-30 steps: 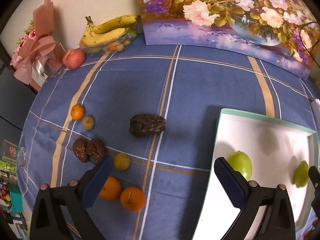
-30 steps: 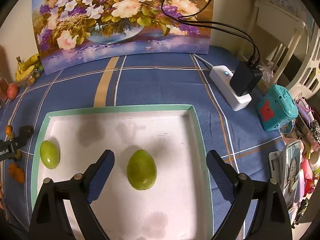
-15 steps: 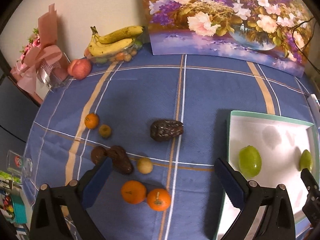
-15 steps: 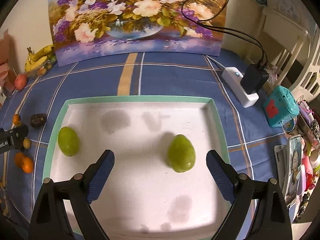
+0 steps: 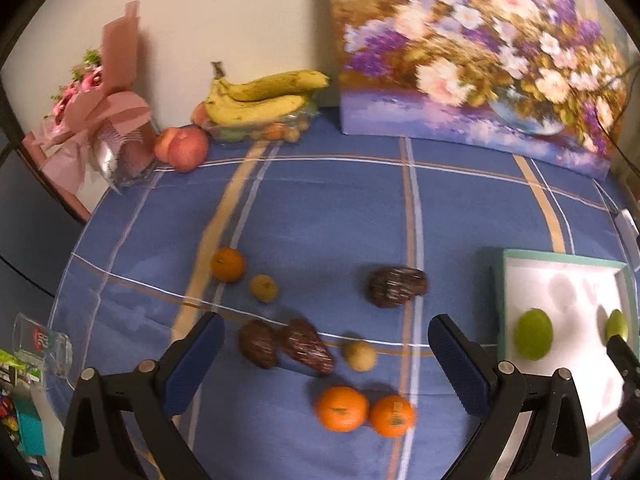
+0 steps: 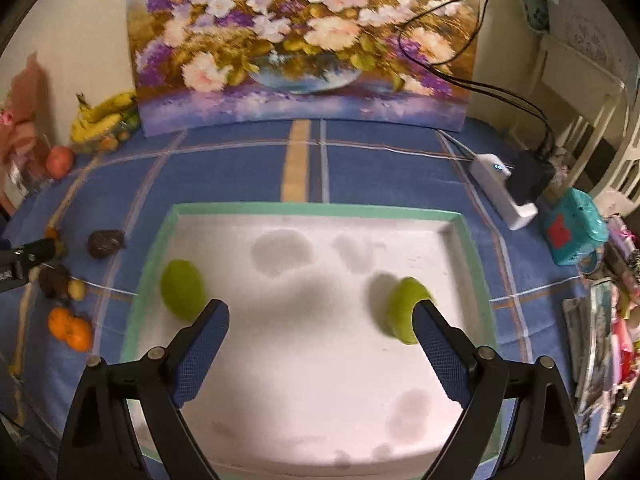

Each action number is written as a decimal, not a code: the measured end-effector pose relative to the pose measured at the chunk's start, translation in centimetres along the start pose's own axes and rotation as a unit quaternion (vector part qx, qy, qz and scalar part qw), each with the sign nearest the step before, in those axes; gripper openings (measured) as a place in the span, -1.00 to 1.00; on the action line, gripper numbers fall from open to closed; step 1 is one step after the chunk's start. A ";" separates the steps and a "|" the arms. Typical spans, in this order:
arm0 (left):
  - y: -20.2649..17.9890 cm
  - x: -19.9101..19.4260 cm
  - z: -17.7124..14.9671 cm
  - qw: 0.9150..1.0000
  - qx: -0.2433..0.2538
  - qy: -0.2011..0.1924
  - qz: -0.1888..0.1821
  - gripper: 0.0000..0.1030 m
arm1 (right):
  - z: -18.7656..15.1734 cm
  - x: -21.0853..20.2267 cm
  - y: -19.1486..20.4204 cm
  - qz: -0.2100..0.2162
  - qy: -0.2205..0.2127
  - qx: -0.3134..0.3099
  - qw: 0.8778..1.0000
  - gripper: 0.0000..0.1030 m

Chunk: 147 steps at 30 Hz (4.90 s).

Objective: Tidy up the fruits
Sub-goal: 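Move both open tools back toward the remaining fruit cluster, then grasp the large dark date with the right tool while the left tool grasps an orange, then carry the date and orange to the tray, opening the left tool on the orange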

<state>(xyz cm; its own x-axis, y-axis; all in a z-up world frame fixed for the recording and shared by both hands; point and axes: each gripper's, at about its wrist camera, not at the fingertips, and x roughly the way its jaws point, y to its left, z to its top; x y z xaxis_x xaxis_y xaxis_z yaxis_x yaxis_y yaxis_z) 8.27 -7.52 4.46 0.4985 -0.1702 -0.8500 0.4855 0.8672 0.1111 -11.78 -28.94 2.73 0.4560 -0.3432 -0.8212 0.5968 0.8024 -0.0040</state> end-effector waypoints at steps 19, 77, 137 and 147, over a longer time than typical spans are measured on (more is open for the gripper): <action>12.6 2.8 2.4 0.998 -0.059 0.016 -0.023 1.00 | 5.8 -1.0 11.7 0.113 0.019 -0.041 0.993 0.81; 11.6 11.0 3.2 0.992 -0.070 0.062 -0.083 -0.28 | 5.8 10.8 22.4 0.057 0.219 -0.114 0.967 0.15; -18.7 -2.2 -7.4 0.963 0.155 0.122 -0.183 -0.28 | -4.9 -4.0 -11.1 -0.030 0.118 0.129 0.984 0.15; -20.8 -0.1 -9.3 0.959 0.197 0.144 -0.147 -0.28 | -5.6 -2.5 -10.8 -0.025 0.134 0.119 0.984 0.15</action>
<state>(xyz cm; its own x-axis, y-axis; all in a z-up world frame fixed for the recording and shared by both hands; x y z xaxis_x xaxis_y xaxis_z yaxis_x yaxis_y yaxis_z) -8.51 -21.17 -2.51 0.1080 -0.1950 -0.9748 0.8366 0.5476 -0.0169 -23.05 -34.07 1.64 0.2508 -0.2122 -0.9445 0.7657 0.6405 0.0594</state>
